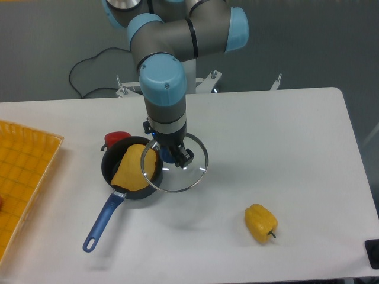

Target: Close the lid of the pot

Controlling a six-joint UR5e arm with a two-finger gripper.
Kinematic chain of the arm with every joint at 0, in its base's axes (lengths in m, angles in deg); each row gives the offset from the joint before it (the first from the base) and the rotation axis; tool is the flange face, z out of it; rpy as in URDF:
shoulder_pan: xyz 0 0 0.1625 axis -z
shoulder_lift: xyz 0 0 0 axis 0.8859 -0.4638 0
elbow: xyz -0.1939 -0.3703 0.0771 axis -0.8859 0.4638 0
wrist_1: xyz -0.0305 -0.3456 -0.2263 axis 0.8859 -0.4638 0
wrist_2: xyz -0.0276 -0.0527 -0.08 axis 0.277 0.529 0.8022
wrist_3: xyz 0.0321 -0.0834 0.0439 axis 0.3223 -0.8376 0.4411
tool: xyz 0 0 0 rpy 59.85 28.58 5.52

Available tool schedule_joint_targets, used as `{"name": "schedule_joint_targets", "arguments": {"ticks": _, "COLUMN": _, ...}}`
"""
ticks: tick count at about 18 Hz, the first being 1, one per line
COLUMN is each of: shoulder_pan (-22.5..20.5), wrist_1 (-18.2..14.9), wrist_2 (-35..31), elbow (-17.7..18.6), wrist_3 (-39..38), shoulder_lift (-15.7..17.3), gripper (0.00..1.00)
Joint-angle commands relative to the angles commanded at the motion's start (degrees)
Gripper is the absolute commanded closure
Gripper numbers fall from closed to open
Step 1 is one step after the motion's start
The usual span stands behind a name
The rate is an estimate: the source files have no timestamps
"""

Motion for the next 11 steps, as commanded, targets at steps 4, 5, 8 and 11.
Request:
{"name": "schedule_joint_targets", "arguments": {"ticks": 4, "shoulder_pan": 0.09, "wrist_1": 0.0, "wrist_2": 0.0, "elbow": 0.0, "wrist_3": -0.53, "shoulder_lift": -0.09, "gripper": 0.58}}
{"name": "schedule_joint_targets", "arguments": {"ticks": 5, "shoulder_pan": 0.09, "wrist_1": 0.0, "wrist_2": 0.0, "elbow": 0.0, "wrist_3": -0.97, "shoulder_lift": -0.09, "gripper": 0.58}}
{"name": "schedule_joint_targets", "arguments": {"ticks": 8, "shoulder_pan": 0.09, "wrist_1": -0.09, "wrist_2": 0.0, "elbow": 0.0, "wrist_3": -1.59, "shoulder_lift": -0.09, "gripper": 0.58}}
{"name": "schedule_joint_targets", "arguments": {"ticks": 11, "shoulder_pan": 0.18, "wrist_1": -0.26, "wrist_2": 0.18, "elbow": 0.0, "wrist_3": -1.94, "shoulder_lift": 0.09, "gripper": 0.58}}
